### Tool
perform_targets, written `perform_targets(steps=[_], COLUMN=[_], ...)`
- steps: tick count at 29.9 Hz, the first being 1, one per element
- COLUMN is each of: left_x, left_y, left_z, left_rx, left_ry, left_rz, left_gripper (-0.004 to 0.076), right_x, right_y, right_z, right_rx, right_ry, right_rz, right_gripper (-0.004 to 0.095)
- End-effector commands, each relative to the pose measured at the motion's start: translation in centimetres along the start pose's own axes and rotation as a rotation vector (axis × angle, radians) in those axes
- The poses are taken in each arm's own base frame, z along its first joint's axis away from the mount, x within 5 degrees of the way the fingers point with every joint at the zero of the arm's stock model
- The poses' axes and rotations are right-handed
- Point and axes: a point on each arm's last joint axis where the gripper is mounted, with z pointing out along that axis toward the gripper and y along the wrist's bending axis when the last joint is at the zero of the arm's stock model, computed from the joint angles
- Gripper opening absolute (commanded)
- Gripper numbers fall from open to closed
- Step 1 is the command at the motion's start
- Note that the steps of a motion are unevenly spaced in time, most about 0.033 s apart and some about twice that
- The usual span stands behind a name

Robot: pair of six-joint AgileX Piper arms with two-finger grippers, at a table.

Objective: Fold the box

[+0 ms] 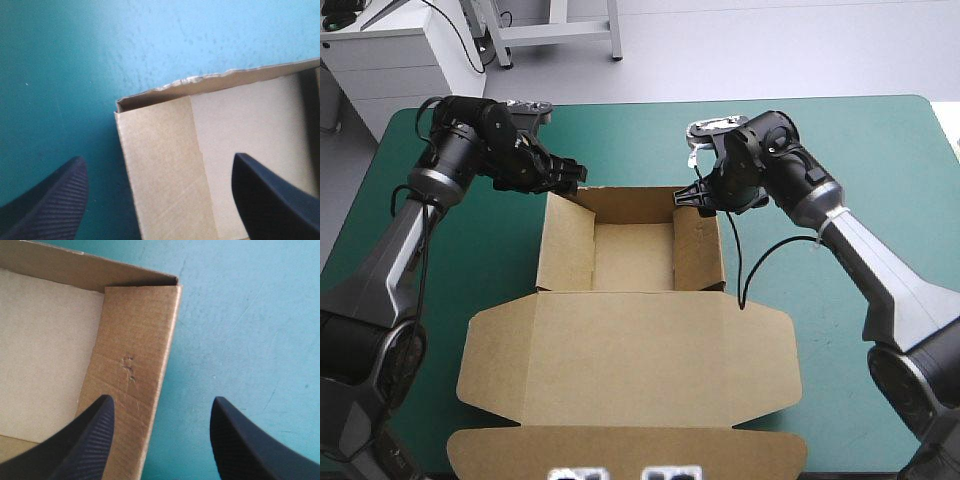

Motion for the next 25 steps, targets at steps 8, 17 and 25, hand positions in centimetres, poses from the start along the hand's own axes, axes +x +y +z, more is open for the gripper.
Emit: perform_targets(steps=[8,17,25], left_x=[3.2,7.0,12.1], left_y=[-1.7,-2.1,-1.4], left_z=[-14.2,-20.8,-19.6], left_rx=[0.038,0.034,0.005], left_ry=[-0.293,-0.452,-0.359], left_rz=[0.041,0.122,0.145], left_gripper=[0.0325,-0.0008,-0.0008], right_x=[0.6,-0.3,-0.6], right_y=[-1.0,-0.7,0.3], right_z=[-7.0,-2.1,3.8], right_rx=[-0.05,-0.024,-0.015], right_ry=[-0.151,-0.044,0.091], right_rz=[0.014,0.06,0.057], right_gripper=[0.0468,0.0467,0.0467])
